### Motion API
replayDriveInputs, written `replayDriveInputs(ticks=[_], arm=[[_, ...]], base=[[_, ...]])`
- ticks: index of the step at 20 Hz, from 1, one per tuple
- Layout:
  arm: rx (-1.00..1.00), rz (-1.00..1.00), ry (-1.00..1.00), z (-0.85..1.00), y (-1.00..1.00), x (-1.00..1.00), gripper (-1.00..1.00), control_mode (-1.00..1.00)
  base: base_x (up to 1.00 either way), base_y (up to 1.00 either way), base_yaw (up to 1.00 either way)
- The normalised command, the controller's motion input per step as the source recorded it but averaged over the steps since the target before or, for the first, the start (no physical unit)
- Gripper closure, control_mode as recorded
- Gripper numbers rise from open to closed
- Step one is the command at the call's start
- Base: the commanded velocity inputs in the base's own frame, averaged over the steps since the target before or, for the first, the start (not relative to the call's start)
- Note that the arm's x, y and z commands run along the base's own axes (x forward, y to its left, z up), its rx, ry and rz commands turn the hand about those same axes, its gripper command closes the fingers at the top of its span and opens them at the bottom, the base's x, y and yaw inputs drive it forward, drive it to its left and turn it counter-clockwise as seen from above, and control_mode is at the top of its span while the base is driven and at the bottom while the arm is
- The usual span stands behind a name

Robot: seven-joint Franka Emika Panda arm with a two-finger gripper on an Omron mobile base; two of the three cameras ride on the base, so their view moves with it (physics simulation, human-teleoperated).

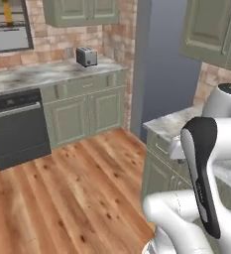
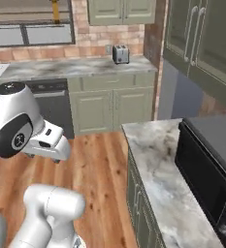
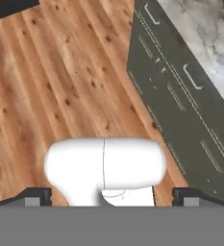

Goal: Navigate to the electric kettle.

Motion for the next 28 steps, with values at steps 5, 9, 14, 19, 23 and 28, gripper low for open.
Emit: replayDriveInputs(ticks=[5, 9, 14, 19, 23, 28], arm=[[0.00, 0.00, 0.00, 0.00, 0.00, 0.00, -1.00, 1.00], [0.00, 0.00, 0.00, 0.00, 0.00, 0.00, -1.00, 1.00], [0.00, 0.00, 0.00, 0.00, 0.00, 0.00, -1.00, 1.00], [0.00, 0.00, 0.00, 0.00, 0.00, 0.00, -1.00, 1.00], [0.00, 0.00, 0.00, 0.00, 0.00, 0.00, -1.00, 1.00], [0.00, 0.00, 0.00, 0.00, 0.00, 0.00, -1.00, 1.00]], base=[[-0.01, 0.26, 0.60], [0.10, 0.43, 0.29], [0.06, 0.36, 0.85], [0.00, 0.16, 0.95], [0.11, 0.07, 0.90], [0.32, 0.01, 0.81]])
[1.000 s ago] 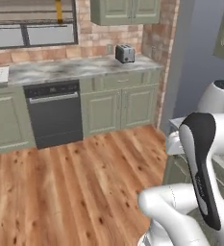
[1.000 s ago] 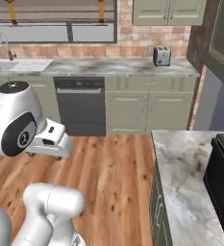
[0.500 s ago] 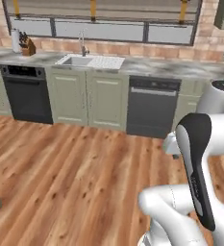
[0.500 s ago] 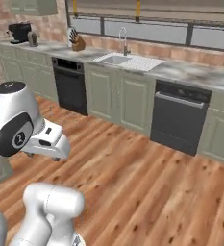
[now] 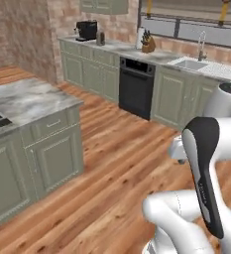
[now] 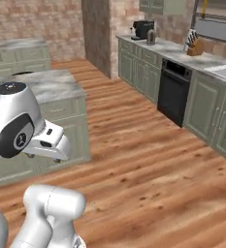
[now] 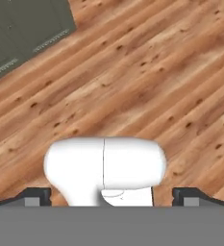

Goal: Navigate to the electric kettle.

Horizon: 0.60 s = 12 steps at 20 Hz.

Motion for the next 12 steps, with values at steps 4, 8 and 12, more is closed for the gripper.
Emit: replayDriveInputs(ticks=[4, 8, 12], arm=[[0.00, 0.00, 0.00, 0.00, 0.00, 0.00, -1.00, 1.00], [0.00, 0.00, 0.00, 0.00, 0.00, 0.00, -1.00, 1.00], [0.00, 0.00, 0.00, 0.00, 0.00, 0.00, -1.00, 1.00]], base=[[0.50, 0.00, 0.68], [0.42, -0.06, 0.63], [0.38, -0.27, 0.53]])
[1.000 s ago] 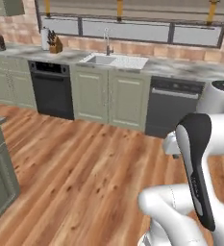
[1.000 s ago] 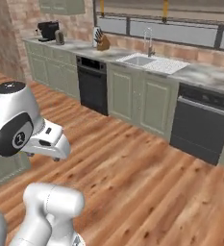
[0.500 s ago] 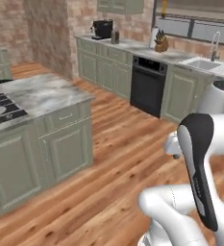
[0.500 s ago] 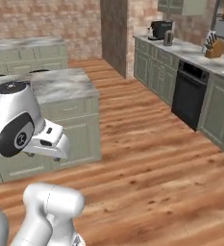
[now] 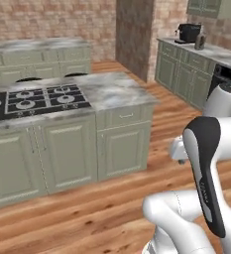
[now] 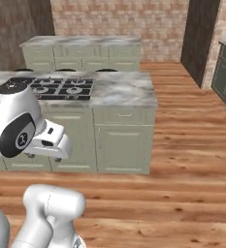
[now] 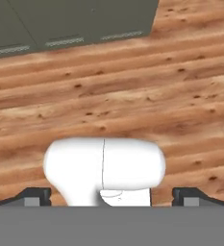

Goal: Navigate to the electric kettle.

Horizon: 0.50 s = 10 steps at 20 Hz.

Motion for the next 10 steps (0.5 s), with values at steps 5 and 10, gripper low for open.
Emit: replayDriveInputs(ticks=[5, 10], arm=[[0.00, 0.00, 0.00, 0.00, 0.00, 0.00, -1.00, 1.00], [0.00, 0.00, 0.00, 0.00, 0.00, 0.00, -1.00, 1.00]], base=[[0.30, -0.38, 0.37], [0.12, -0.52, 0.07]])
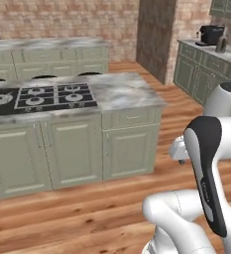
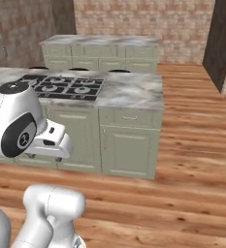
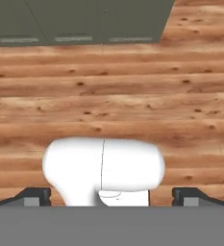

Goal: Navigate to the electric kettle.

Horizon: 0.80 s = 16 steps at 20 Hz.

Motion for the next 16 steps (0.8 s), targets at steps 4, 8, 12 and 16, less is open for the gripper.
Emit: replayDriveInputs(ticks=[4, 8, 12, 16], arm=[[0.00, 0.00, 0.00, 0.00, 0.00, 0.00, -1.00, 1.00], [0.00, 0.00, 0.00, 0.00, 0.00, 0.00, -1.00, 1.00], [0.00, 0.00, 0.00, 0.00, 0.00, 0.00, -1.00, 1.00], [0.00, 0.00, 0.00, 0.00, 0.00, 0.00, -1.00, 1.00]], base=[[0.21, -0.63, 0.00], [0.52, -0.92, 0.00], [0.65, -1.00, 0.00], [0.86, -1.00, 0.08]])
